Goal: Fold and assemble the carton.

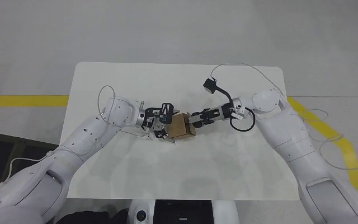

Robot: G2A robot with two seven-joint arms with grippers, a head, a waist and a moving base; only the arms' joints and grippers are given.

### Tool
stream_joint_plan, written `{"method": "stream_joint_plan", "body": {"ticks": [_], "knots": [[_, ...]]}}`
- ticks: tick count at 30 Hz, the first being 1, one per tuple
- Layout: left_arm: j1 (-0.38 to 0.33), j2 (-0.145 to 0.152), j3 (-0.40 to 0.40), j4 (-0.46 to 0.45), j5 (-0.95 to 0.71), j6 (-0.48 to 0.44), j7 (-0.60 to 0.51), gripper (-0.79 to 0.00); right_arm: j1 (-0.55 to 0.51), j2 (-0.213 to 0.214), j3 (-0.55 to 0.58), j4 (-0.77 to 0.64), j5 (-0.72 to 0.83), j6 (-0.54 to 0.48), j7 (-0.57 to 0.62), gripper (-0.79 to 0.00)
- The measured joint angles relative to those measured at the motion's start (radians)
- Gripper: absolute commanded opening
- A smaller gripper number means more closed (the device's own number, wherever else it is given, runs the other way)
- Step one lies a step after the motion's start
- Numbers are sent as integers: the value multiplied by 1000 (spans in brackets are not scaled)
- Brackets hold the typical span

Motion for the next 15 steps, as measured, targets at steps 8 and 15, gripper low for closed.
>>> {"method": "stream_joint_plan", "body": {"ticks": [8,15], "knots": [[-2,2,6,1,-2,0,-1,0,8,-13,-21,50,35,-18,10,-693],[-4,3,9,2,-4,0,0,0,23,-18,-39,69,-10,-8,14,-643]]}}
